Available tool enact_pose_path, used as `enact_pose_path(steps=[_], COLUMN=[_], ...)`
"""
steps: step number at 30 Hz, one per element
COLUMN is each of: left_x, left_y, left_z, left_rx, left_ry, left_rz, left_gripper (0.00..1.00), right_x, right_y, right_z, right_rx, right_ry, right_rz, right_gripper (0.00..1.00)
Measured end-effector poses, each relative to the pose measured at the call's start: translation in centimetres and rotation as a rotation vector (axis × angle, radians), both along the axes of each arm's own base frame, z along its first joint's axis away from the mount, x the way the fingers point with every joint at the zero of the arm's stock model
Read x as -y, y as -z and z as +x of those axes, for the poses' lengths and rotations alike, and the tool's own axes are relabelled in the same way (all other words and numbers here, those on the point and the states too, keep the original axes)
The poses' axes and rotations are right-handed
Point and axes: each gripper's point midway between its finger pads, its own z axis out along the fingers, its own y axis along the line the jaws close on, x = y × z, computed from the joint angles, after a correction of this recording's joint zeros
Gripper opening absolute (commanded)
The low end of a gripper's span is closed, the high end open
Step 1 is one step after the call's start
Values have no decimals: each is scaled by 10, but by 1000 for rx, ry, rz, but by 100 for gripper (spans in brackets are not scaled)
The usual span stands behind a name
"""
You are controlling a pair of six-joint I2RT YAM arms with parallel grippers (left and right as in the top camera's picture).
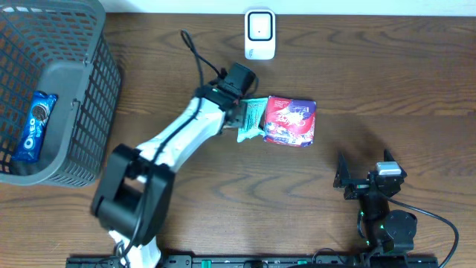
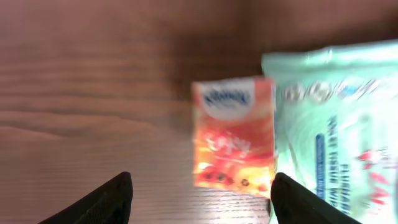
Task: Scan the item barcode
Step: 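Carry the Kleenex pack to the table left of the wipes and release, then reach the left gripper back into the basket and grasp the blue Oreo pack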
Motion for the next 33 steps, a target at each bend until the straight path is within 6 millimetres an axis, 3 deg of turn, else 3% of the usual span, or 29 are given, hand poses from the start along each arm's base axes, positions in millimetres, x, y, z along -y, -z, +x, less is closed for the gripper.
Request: enact_pose_path(steps=[4,5,6,7,10,13,15,19,23,28,33], left_x=[-23,-41,-48,-70,-140,-226,-279,-358,-407,-438,-444], left_y=[-82,-122,-136,-166,-226,-265,-279,-276,-245,-179,-112], left_z=[17,22,23,23,18,2,-10,-31,-36,-25,-17], left_rx=[182,273,307,376,539,664,723,735,650,464,242], left_ry=[-62,-97,-111,-147,-289,-476,-599,-772,-867,-860,-733], left_rz=[-92,-130,-140,-155,-167,-123,-79,22,80,134,201], left_gripper=[71,71,71,71,71,71,71,71,71,71,70], right_x=[0,0,0,0,0,0,0,0,0,0,0], right_y=[0,0,0,0,0,0,0,0,0,0,0], right_z=[0,0,0,0,0,0,0,0,0,0,0], right_rx=[0,0,0,0,0,0,0,0,0,0,0], right_ry=[0,0,0,0,0,0,0,0,0,0,0], right_rz=[0,0,0,0,0,0,0,0,0,0,0], right_gripper=[99,99,99,99,99,99,99,99,99,99,99])
